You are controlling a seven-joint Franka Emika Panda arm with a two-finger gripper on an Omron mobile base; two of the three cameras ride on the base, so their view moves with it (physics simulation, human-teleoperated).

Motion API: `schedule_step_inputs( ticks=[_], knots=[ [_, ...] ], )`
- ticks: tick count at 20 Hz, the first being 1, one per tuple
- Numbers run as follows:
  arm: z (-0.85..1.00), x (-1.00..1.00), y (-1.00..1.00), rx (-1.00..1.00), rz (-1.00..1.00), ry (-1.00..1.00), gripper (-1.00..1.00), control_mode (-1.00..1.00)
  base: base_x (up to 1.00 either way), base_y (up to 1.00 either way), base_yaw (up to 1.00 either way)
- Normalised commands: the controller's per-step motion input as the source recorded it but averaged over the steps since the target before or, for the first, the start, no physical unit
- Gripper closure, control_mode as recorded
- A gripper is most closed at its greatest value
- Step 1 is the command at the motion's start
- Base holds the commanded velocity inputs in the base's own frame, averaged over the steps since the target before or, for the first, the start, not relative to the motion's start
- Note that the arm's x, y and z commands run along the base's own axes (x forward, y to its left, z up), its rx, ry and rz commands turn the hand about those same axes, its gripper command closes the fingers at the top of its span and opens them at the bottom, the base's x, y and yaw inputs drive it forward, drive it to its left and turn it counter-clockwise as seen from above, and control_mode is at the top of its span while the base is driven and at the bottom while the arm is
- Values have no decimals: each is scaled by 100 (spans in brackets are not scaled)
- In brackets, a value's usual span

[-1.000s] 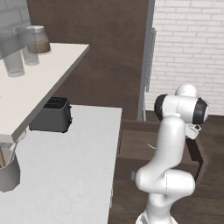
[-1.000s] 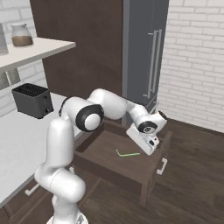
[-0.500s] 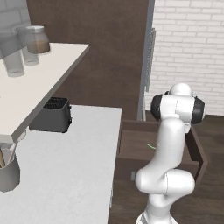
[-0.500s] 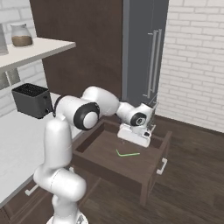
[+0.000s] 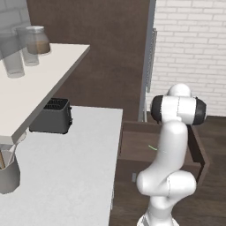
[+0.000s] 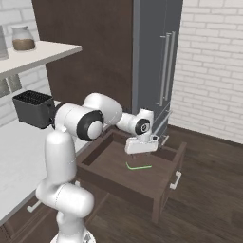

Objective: Take a straw from the drawer in front and place it inside the glass cup on the dining counter.

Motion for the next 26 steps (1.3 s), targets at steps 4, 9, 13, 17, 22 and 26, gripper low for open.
schedule_step_inputs(
  ticks=[4, 9, 13, 17, 22, 26],
  knots=[
    [-23, -22, 3, 2, 63, -22, -100, -100, 0, 0, 0],
    [-23, -13, 16, 7, 58, -14, -100, -100, 0, 0, 0],
    [-12, 0, 15, 18, 53, -10, -100, -100, 0, 0, 0],
    [-6, 1, 1, 20, 55, -6, -100, -100, 0, 0, 0],
    [-15, 24, 0, 12, 43, -6, -100, -100, 0, 0, 0],
    [-17, 34, 0, 2, 27, -5, -100, -100, 0, 0, 0]
  ],
)
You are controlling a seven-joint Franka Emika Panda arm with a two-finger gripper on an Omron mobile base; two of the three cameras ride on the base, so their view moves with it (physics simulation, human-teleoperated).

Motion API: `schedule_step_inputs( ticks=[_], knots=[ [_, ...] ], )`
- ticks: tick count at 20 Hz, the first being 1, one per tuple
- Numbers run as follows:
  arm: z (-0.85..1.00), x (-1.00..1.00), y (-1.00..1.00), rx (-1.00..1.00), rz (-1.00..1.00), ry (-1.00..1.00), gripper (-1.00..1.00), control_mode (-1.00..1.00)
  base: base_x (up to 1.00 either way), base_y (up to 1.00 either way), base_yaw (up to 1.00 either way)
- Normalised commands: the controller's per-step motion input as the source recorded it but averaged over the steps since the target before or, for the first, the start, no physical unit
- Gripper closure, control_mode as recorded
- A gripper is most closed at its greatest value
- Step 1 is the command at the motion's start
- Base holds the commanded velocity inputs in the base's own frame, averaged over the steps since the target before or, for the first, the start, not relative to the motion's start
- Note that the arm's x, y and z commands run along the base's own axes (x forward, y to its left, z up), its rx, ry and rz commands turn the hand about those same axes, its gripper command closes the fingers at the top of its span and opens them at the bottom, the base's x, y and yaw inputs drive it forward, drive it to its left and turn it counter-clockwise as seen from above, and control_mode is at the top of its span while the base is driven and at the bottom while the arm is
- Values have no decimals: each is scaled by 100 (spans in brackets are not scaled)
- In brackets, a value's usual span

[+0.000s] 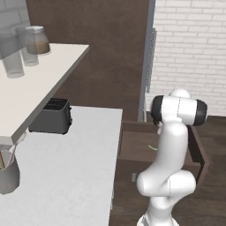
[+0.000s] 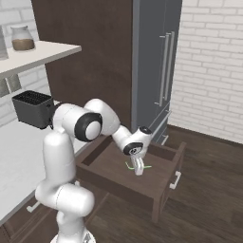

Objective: Take a straw from the drawer in front and place it inside the glass cup on the dining counter.

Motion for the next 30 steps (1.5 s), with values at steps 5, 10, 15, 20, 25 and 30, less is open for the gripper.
schedule_step_inputs(
  ticks=[5, 10, 15, 20, 25, 30],
  knots=[
    [-26, 27, 0, 0, 13, 0, -100, -100, 0, 0, 0],
    [-23, 19, 0, 0, 1, -1, -100, -100, 0, 0, 0],
    [-18, 27, 0, 0, 0, 0, -100, -100, 0, 0, 0],
    [-22, 30, 0, 0, 0, 0, -100, -100, 0, 0, 0],
    [-28, 19, 0, 0, 0, 0, -100, -100, 0, 0, 0],
    [-30, 10, 0, 0, 0, 0, -100, -100, 0, 0, 0]
  ],
)
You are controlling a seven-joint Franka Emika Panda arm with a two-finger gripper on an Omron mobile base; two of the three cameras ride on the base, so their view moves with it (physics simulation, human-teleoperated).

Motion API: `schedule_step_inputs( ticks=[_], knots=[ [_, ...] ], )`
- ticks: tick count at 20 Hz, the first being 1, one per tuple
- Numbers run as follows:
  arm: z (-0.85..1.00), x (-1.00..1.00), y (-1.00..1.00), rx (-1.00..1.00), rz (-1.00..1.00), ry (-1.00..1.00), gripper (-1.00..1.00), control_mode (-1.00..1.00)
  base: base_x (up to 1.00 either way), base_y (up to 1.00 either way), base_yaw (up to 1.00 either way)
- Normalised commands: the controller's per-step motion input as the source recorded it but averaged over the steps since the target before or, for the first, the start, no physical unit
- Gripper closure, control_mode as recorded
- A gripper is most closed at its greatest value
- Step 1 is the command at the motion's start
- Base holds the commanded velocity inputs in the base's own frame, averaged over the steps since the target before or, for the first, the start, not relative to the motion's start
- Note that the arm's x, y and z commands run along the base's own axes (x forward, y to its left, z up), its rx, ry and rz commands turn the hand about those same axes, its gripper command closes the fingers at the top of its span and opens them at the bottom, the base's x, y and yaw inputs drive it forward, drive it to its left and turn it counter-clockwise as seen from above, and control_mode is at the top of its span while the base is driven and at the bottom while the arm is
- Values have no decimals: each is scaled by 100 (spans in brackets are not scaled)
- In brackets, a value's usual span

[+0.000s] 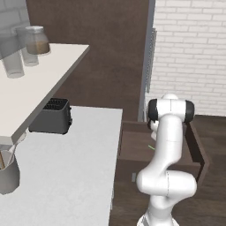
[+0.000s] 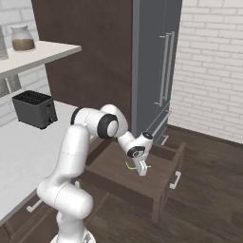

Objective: Take a straw from the drawer in front and place it inside the glass cup on the dining counter.

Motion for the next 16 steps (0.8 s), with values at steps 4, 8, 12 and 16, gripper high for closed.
schedule_step_inputs(
  ticks=[4, 8, 12, 16],
  knots=[
    [-37, 3, 0, 0, 0, 0, -100, -100, 0, 0, 0],
    [-43, 0, 5, 0, 0, 0, -100, -100, 0, 0, 0],
    [-42, 0, 6, 0, 0, 0, -100, -100, 0, 0, 0],
    [-48, 0, 11, -2, 0, 0, -100, -100, 0, 0, 0]
  ],
)
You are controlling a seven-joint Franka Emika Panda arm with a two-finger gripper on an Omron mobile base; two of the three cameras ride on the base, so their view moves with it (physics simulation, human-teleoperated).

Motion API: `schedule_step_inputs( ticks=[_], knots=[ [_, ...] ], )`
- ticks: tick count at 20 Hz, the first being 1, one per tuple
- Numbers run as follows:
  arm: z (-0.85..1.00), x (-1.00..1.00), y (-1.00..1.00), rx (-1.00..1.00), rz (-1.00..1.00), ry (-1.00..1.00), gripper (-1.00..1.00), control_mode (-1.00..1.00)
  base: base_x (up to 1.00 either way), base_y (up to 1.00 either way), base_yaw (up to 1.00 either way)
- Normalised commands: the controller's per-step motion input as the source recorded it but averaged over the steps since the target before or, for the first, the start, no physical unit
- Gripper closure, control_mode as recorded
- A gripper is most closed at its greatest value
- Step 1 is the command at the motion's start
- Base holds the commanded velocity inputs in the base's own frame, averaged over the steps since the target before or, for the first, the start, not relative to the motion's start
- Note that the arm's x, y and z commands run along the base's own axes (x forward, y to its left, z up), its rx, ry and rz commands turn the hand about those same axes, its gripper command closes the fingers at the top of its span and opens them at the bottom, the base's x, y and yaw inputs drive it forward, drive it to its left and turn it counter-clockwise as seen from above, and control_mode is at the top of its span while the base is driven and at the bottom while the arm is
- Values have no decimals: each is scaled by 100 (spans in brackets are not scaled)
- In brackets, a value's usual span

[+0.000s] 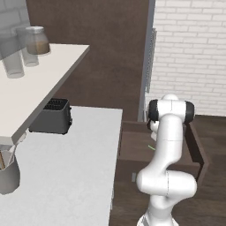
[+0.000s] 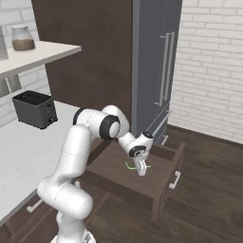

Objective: Take a straw from the drawer in front and place it inside the glass cup on the dining counter.

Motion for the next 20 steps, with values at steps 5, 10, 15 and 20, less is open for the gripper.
schedule_step_inputs(
  ticks=[5, 10, 15, 20],
  knots=[
    [-50, 0, 18, -6, 0, 0, 100, -100, 0, 0, 0],
    [-40, 0, 10, -4, 0, 0, 100, -100, 0, 0, 0],
    [-32, 0, 2, -1, 0, -4, 100, -100, 0, 0, 0],
    [-22, 2, 1, 0, 2, -1, 100, -100, 0, 0, 0]
  ],
)
